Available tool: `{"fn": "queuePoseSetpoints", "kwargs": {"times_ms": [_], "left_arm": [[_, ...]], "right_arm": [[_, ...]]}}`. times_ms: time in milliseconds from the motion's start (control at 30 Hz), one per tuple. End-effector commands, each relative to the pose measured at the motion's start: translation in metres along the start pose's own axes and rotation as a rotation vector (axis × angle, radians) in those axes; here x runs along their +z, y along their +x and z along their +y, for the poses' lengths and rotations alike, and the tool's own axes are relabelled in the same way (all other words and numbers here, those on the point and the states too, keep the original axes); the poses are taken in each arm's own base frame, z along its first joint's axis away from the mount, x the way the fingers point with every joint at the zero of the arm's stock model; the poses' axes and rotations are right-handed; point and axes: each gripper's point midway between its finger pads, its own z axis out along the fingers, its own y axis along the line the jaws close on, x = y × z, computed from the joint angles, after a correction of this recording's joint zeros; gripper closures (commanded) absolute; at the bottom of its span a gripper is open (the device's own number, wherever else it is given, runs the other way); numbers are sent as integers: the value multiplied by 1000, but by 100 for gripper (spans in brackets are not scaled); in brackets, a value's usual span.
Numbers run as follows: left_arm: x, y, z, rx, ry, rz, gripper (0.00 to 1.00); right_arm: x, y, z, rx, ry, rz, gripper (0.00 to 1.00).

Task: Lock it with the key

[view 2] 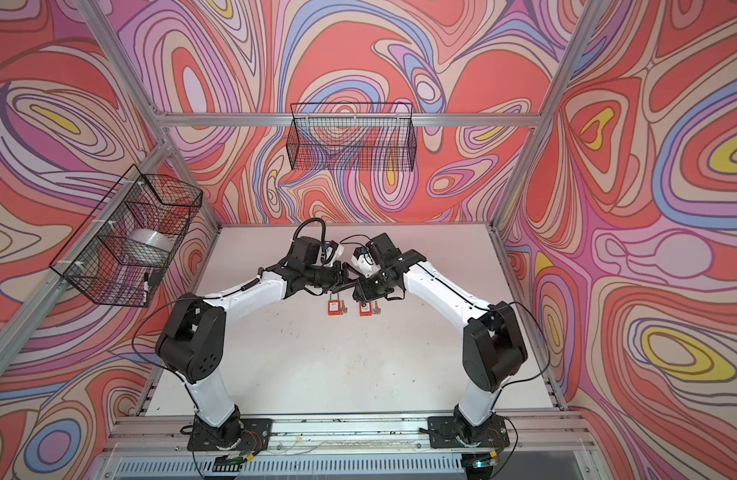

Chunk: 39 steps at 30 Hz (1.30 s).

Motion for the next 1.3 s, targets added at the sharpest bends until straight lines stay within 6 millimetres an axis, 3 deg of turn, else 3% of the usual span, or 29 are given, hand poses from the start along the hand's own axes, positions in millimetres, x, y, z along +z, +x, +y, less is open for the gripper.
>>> {"fn": "queuePoseSetpoints", "kwargs": {"times_ms": [0, 267, 333, 400, 467, 633, 767, 933, 1033, 1267], "left_arm": [[-11, -1, -12, 14, 26, -22, 56], [-11, -1, -13, 8, 34, -28, 74], [-12, -3, -14, 15, 36, -34, 83], [-13, -5, -17, 17, 38, -38, 99], [-14, -6, -19, 20, 39, -42, 100], [-22, -12, -25, 27, 44, -83, 100], [-39, -29, -34, 18, 74, -169, 100], [-68, -55, -51, -16, 141, -295, 100], [-87, -71, -59, -47, 172, -378, 100], [-115, -90, -76, -104, 219, -487, 100]], "right_arm": [[-4, -12, 5, -35, -2, -29, 68], [-5, -20, 16, -73, -23, -43, 68], [-3, -19, 17, -77, -28, -38, 68], [-2, -18, 16, -75, -24, -34, 68], [-3, -18, 15, -83, -16, -40, 63], [-12, -24, 12, -112, 21, -108, 38], [-36, -36, 6, -109, 46, -238, 28], [-88, -52, 4, -92, -123, -465, 27], [-109, -56, 8, -200, -127, -652, 27], [-124, -55, 22, -487, -124, -902, 29]]}}
